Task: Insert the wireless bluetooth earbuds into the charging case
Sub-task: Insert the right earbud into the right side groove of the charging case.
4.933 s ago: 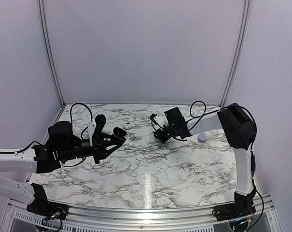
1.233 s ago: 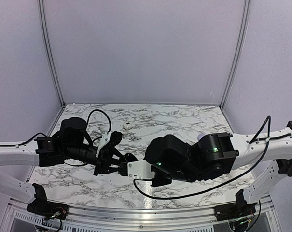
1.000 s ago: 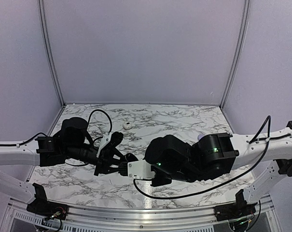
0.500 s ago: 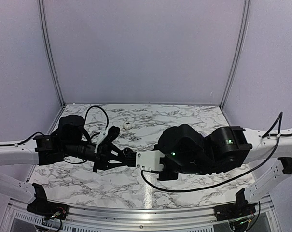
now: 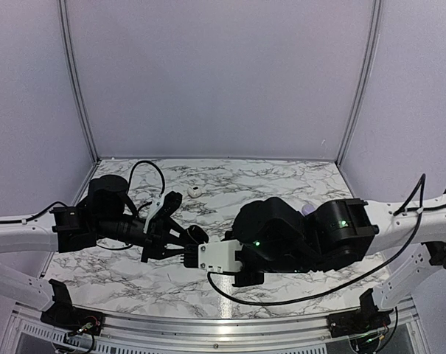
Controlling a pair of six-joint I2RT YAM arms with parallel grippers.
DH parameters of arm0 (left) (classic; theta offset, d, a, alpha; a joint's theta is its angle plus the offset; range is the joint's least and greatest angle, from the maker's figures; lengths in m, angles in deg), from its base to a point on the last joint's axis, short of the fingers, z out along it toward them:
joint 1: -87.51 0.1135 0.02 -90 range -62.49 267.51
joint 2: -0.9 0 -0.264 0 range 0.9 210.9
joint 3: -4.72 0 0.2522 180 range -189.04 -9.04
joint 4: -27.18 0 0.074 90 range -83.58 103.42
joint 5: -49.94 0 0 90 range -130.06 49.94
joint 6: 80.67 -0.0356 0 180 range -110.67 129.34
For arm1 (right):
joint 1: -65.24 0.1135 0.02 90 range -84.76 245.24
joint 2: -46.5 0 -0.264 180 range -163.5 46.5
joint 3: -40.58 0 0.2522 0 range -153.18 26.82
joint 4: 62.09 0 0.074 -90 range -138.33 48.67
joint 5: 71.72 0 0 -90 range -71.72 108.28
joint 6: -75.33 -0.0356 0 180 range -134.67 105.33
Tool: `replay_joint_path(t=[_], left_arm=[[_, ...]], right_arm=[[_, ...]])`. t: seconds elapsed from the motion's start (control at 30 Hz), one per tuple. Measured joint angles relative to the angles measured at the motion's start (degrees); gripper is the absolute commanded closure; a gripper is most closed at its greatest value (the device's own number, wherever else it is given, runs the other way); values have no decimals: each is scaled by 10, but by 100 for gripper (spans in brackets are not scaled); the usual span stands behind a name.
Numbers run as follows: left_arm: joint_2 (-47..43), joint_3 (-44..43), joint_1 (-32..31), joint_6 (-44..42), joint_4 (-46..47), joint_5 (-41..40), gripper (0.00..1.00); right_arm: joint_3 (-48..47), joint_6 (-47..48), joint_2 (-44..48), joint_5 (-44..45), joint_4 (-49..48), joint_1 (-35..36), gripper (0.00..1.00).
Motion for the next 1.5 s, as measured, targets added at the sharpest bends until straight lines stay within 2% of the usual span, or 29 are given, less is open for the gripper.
replay_joint_path(t=[0.63,1.03,1.5], left_arm=[[-3,0,1,6,1,0,100],[-2,0,1,5,0,1,100],[3,0,1,-2,-4,24,100]], right_arm=[[0,-18,-2,27,-23,-49,96],[0,13,1,17,-23,-22,96],[0,30,-18,46,-23,-10,96]])
